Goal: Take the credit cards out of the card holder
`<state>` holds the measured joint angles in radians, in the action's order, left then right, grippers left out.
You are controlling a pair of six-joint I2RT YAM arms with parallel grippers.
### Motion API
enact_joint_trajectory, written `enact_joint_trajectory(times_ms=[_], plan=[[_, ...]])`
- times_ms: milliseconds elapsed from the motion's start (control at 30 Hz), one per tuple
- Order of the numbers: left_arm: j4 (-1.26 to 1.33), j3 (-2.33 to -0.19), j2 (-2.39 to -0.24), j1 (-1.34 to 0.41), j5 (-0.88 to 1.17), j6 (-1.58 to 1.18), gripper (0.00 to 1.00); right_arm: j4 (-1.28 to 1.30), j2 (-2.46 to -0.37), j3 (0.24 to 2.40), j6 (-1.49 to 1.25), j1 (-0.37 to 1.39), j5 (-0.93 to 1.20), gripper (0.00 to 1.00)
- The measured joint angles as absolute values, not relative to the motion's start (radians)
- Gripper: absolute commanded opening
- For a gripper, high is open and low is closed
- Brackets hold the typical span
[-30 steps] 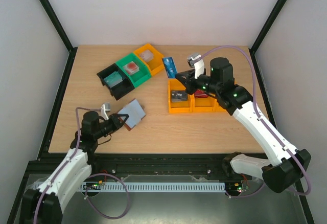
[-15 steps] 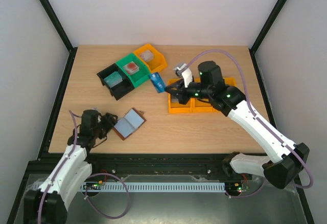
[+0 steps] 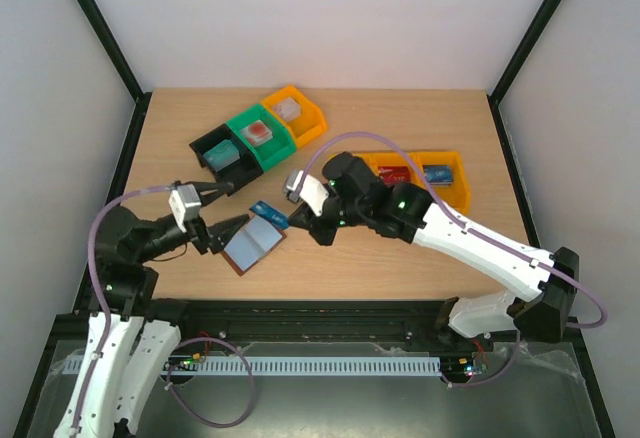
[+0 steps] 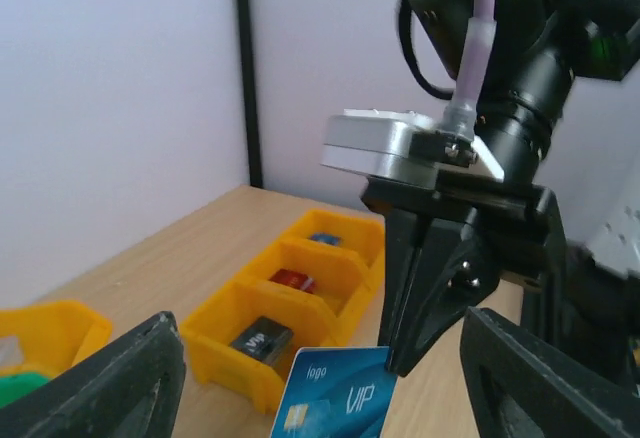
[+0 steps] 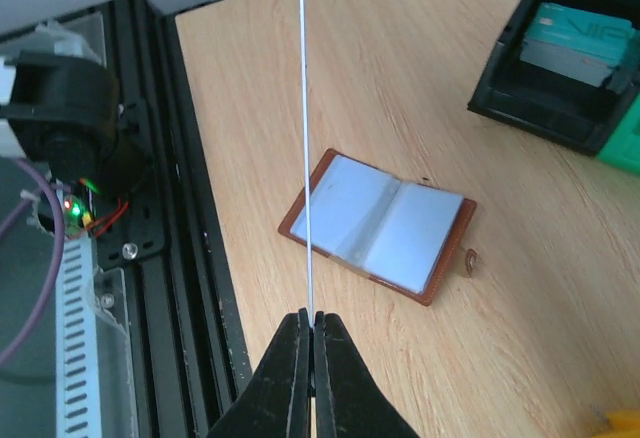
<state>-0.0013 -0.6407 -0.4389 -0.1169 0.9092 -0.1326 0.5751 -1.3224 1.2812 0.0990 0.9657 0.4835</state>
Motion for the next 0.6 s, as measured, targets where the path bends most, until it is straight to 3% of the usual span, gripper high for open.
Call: enact_joint_trajectory(times_ms=[233, 500, 600], plan=[[-0.375, -0.676, -0.511, -0.201, 0.938, 0.339, 0.55, 0.603, -1.344, 1.303, 0.186, 1.097, 0.342, 0.02], [-0.532, -0.683, -0.533, -0.248, 0.897, 0.543, 0.03, 0.604, -1.355, 1.316, 0.253, 1.156, 0.304, 0.02], [-0.543, -0.690, -0.529, -0.251, 0.926, 0.529, 0.02, 0.601, -1.354, 1.316, 0.269, 1.159, 0.294, 0.02]])
